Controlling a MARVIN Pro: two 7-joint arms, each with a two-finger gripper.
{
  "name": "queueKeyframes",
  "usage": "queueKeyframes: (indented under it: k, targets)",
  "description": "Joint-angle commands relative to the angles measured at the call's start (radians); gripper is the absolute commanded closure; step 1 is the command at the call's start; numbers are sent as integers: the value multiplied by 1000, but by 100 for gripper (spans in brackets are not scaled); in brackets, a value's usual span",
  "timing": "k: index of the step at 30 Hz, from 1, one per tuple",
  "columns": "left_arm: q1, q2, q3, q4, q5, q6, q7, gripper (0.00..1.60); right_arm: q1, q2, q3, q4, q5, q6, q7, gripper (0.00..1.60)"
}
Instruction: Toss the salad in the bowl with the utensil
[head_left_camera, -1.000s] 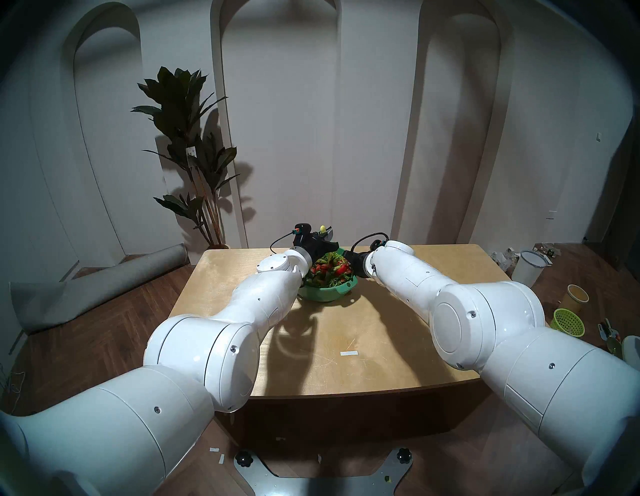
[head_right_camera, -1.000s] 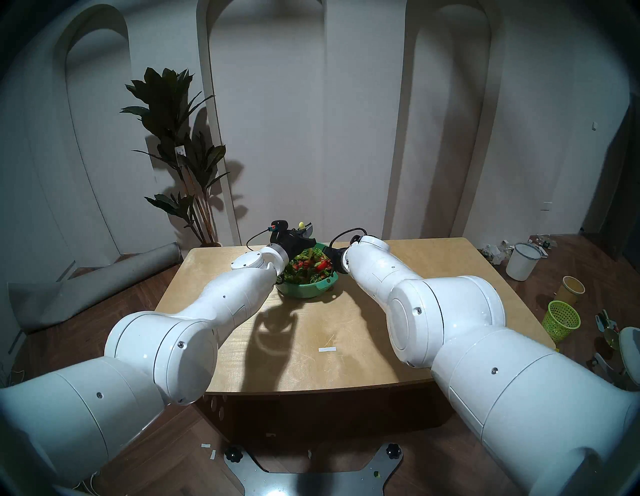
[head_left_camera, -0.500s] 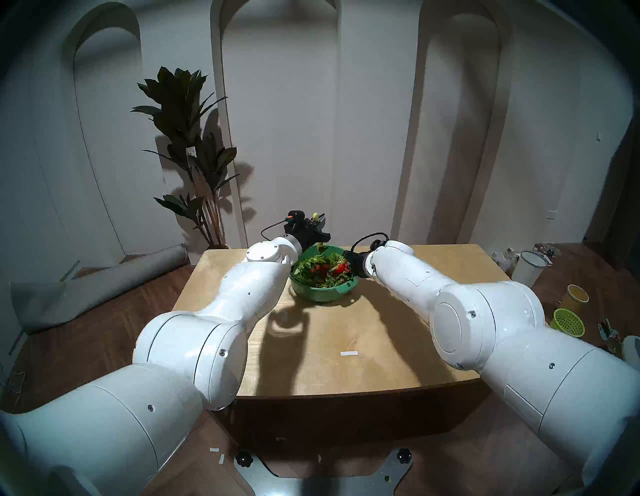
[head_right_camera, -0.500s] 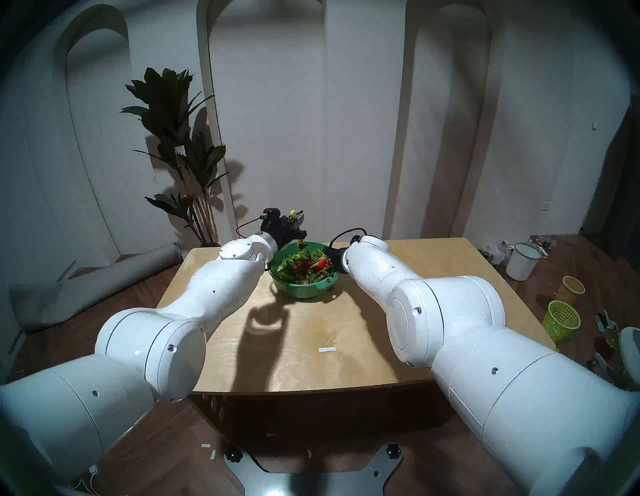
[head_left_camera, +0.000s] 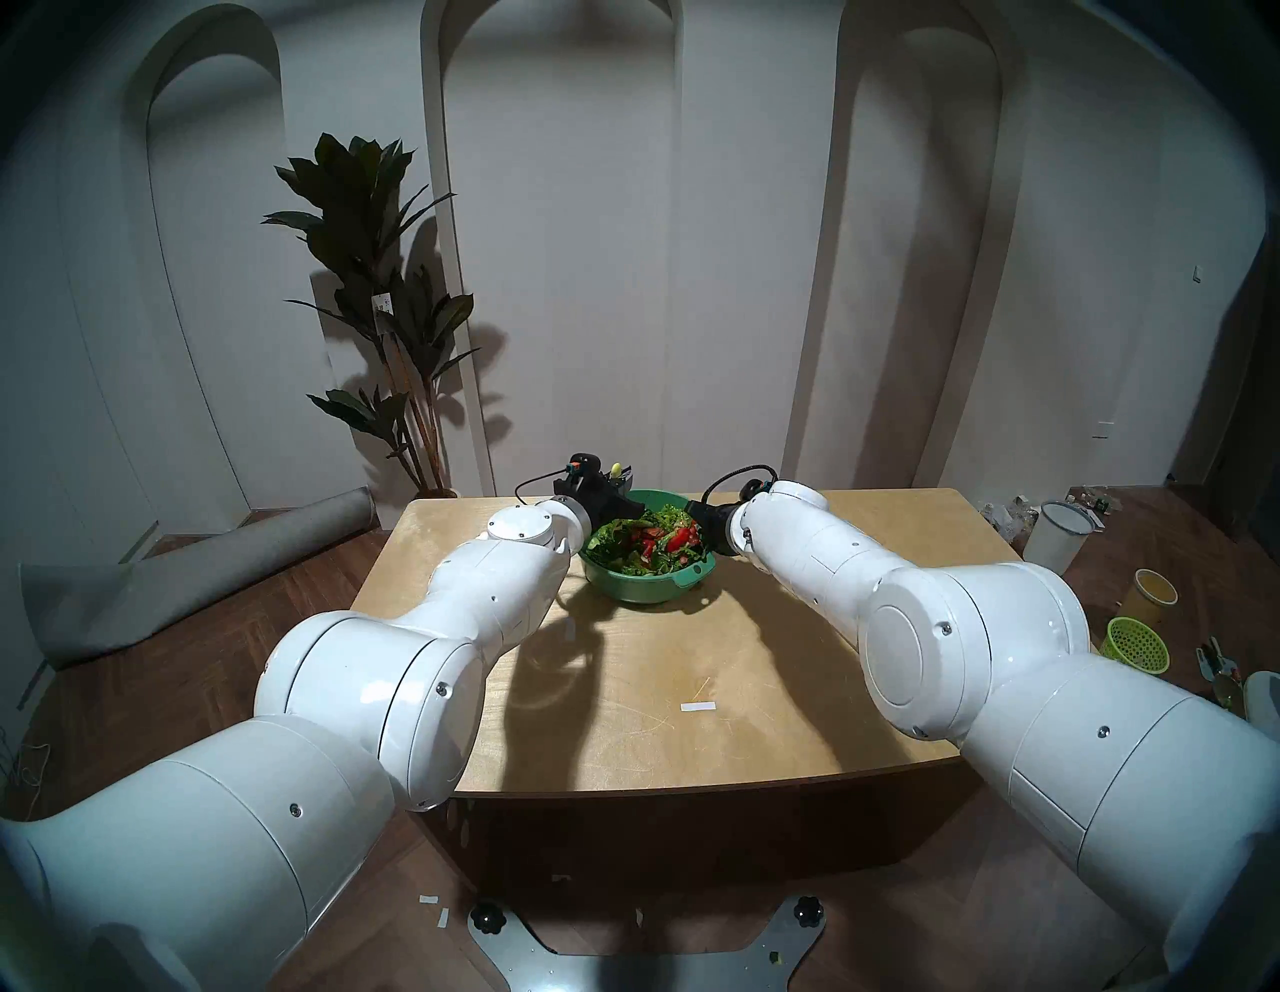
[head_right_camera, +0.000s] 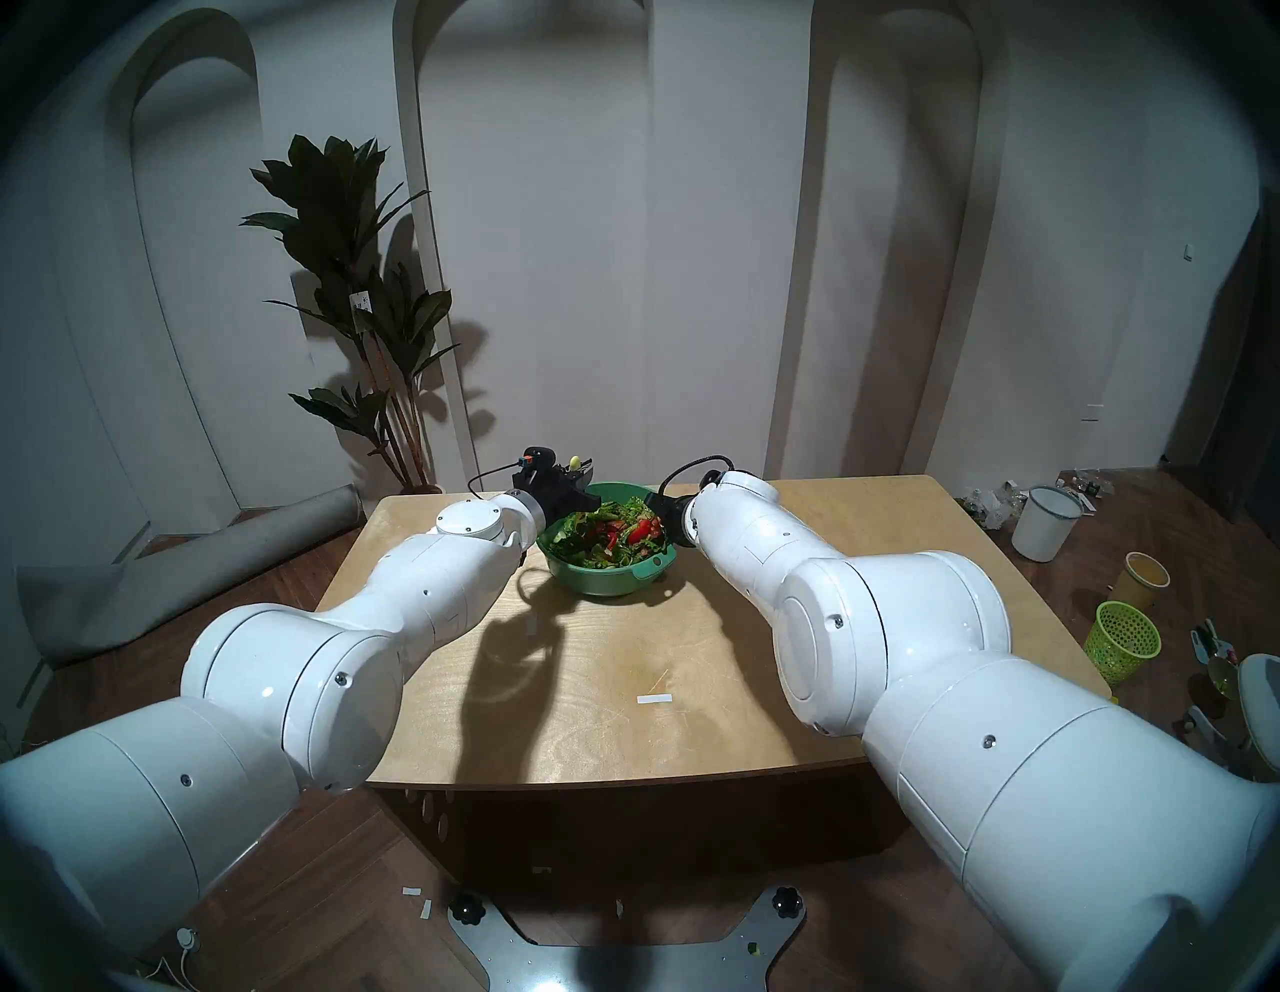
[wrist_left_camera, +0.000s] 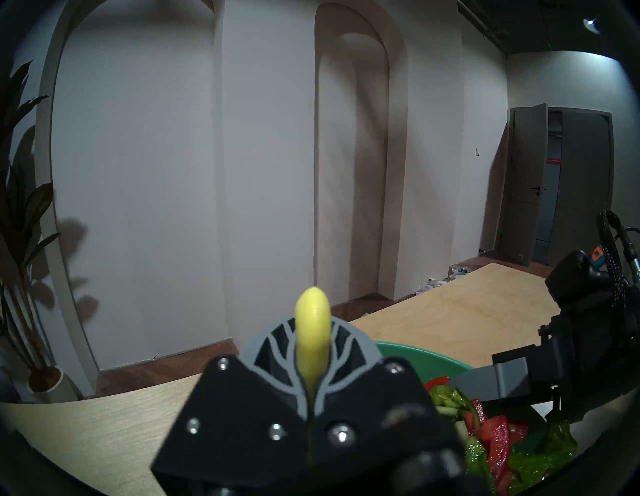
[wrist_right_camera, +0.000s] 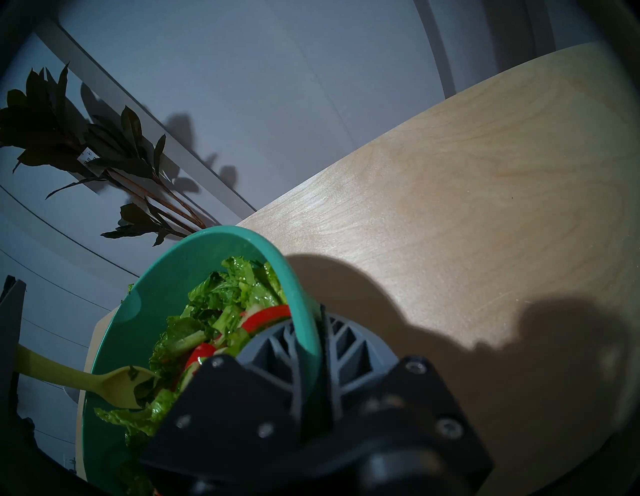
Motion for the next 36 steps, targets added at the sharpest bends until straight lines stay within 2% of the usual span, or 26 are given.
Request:
queueKeyframes:
  k: [1,12,36]
  targets:
    - [-84,-1,-5,-5,0,7,20,160,40,-4,2,-28,2,-10,7,131]
    - [-104,1,-7,23,10,17,41,160,40,-4,2,-26,2,-9,7,131]
    - [-101,-45,-22,61,9,44,68,160,40,-4,1,-20,2,-8,5,131]
